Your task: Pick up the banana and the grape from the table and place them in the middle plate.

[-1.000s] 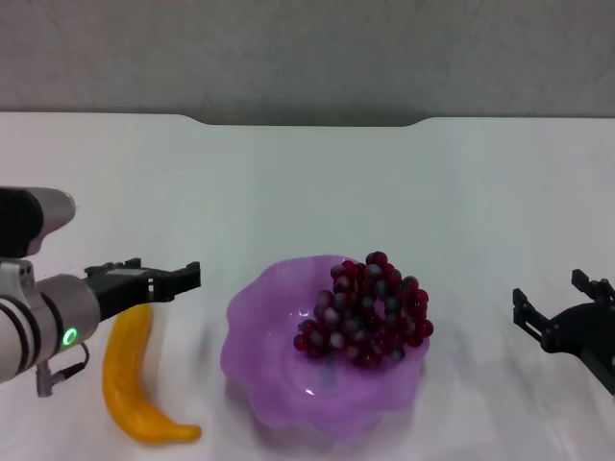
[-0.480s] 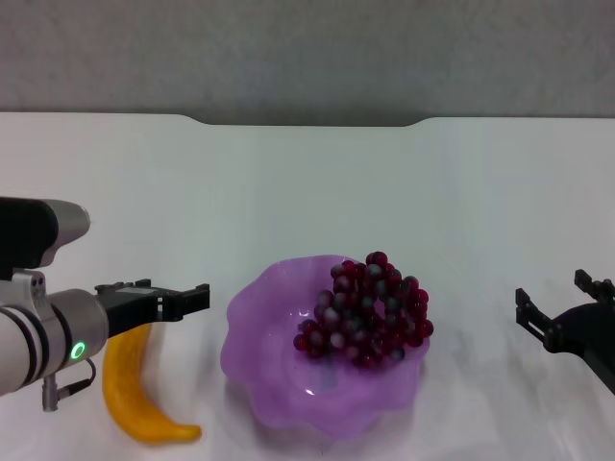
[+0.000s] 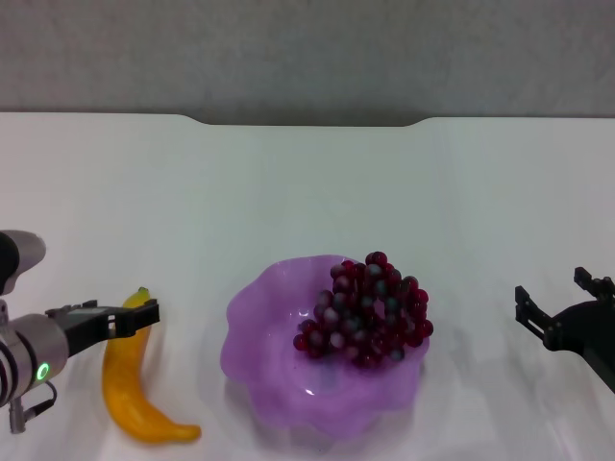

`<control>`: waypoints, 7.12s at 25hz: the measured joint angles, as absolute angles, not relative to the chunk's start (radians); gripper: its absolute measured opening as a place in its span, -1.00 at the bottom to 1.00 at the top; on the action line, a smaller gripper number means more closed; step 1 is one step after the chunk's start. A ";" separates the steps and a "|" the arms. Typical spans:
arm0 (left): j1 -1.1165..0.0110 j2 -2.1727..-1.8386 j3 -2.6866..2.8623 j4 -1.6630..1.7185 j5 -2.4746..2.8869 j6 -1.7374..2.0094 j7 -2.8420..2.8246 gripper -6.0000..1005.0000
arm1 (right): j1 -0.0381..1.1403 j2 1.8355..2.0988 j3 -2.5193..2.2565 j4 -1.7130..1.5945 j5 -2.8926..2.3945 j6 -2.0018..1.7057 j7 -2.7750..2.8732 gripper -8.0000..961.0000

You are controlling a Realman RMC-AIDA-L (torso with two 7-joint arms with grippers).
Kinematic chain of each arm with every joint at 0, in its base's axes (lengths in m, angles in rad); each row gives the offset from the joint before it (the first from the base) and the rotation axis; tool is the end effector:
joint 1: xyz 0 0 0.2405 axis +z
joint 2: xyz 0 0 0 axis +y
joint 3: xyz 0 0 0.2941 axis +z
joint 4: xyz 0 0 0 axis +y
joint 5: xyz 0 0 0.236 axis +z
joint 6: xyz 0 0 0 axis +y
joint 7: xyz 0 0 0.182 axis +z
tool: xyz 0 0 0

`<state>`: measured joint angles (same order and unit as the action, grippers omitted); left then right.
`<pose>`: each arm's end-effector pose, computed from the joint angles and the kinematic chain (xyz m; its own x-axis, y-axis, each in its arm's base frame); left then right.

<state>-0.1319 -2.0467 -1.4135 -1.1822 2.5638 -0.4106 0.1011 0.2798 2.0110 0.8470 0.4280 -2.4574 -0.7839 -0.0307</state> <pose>-0.3560 0.3894 -0.0735 0.4947 0.6751 0.5472 0.7996 -0.1070 -0.5909 0.4028 0.3604 -0.0986 0.8177 -0.2314 -0.5271 -0.5743 -0.2650 -0.7746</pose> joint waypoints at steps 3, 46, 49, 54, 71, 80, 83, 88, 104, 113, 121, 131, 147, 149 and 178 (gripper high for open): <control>-0.133 -2.047 -1.409 -1.173 2.616 -0.416 0.044 0.78 | 0.279 2.011 0.848 0.429 -2.457 -0.784 -0.031 0.85; -0.133 -2.046 -1.351 -1.120 2.638 -0.420 0.044 0.26 | 0.279 2.009 0.853 0.427 -2.453 -0.785 -0.031 0.85; -0.127 -2.046 -1.351 -1.121 2.638 -0.408 0.044 0.12 | 0.279 2.010 0.853 0.427 -2.453 -0.785 -0.031 0.85; -0.125 -2.046 -1.353 -1.121 2.638 -0.405 0.043 0.03 | 0.279 2.009 0.853 0.428 -2.453 -0.785 -0.031 0.85; -0.083 -2.041 -1.480 -1.426 2.297 -0.682 0.287 0.03 | 0.279 2.010 0.853 0.426 -2.454 -0.786 -0.031 0.85; -0.072 -2.046 -1.439 -1.392 2.053 -0.662 0.391 0.03 | 0.285 2.010 0.853 0.434 -2.459 -0.789 -0.031 0.85; -0.089 -2.046 -1.427 -1.328 1.976 -0.650 0.436 0.03 | 0.291 2.009 0.853 0.435 -2.459 -0.789 -0.031 0.85; -0.101 -2.048 -1.385 -1.230 1.847 -0.533 0.548 0.03 | 0.293 2.009 0.853 0.437 -2.460 -0.794 -0.031 0.85; -0.171 -2.046 -1.212 -1.131 1.705 -0.387 0.666 0.03 | 0.299 2.010 0.852 0.434 -2.462 -0.796 -0.032 0.85; -0.232 -2.049 -1.149 -1.095 1.694 -0.365 0.724 0.03 | 0.307 2.008 0.848 0.431 -2.462 -0.796 -0.034 0.85; -0.251 -2.050 -1.147 -1.090 1.667 -0.270 0.728 0.15 | 0.308 2.008 0.845 0.431 -2.462 -0.796 -0.034 0.85; -0.198 -2.045 -1.153 -1.094 1.674 -0.156 0.799 0.56 | 0.302 2.008 0.844 0.429 -2.462 -0.796 -0.034 0.85; -0.082 -2.043 -0.965 -1.013 1.824 0.588 0.918 0.72 | 0.303 2.009 0.844 0.426 -2.462 -0.795 -0.034 0.85; -0.103 -2.041 -0.941 -0.956 1.857 0.637 0.851 0.73 | 0.303 2.009 0.844 0.426 -2.462 -0.796 -0.034 0.85; -0.180 -2.050 -0.878 -0.383 2.350 1.075 -0.125 0.73 | 0.284 2.015 0.822 0.364 -2.453 -0.955 -0.017 0.83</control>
